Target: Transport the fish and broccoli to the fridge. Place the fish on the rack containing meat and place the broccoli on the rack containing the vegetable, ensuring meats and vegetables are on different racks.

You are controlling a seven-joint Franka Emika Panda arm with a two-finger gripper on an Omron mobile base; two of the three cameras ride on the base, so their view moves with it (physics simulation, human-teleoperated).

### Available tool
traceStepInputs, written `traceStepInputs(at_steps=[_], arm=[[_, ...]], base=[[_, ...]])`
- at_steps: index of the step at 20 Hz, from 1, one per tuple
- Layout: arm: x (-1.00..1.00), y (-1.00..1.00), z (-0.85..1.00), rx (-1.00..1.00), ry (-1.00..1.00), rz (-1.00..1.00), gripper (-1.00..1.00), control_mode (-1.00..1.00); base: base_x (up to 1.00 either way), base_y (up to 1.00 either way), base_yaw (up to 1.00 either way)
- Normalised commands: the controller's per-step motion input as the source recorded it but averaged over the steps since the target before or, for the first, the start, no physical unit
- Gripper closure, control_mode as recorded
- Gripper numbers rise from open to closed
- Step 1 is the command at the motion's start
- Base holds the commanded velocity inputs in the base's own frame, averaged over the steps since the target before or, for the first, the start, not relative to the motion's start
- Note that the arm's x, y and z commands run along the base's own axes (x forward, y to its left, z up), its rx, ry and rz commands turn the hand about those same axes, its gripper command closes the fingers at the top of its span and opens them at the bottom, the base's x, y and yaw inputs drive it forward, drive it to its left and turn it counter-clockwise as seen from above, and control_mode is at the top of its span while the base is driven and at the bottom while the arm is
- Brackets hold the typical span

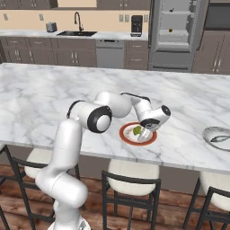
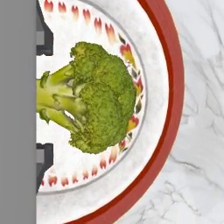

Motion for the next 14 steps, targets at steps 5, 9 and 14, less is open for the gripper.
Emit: traceStepInputs(at_steps=[5, 9, 14], arm=[[0.00, 0.00, -0.46, 0.00, 0.00, 0.00, 1.00, -1.00], [-0.44, 0.04, 0.16, 0.00, 0.00, -0.10, 1.00, -1.00], [-0.93, 0.21, 0.17, -0.04, -0.06, -0.13, 1.00, -1.00]], base=[[0.00, 0.00, 0.00], [0.00, 0.00, 0.00], [0.00, 0.00, 0.00]])
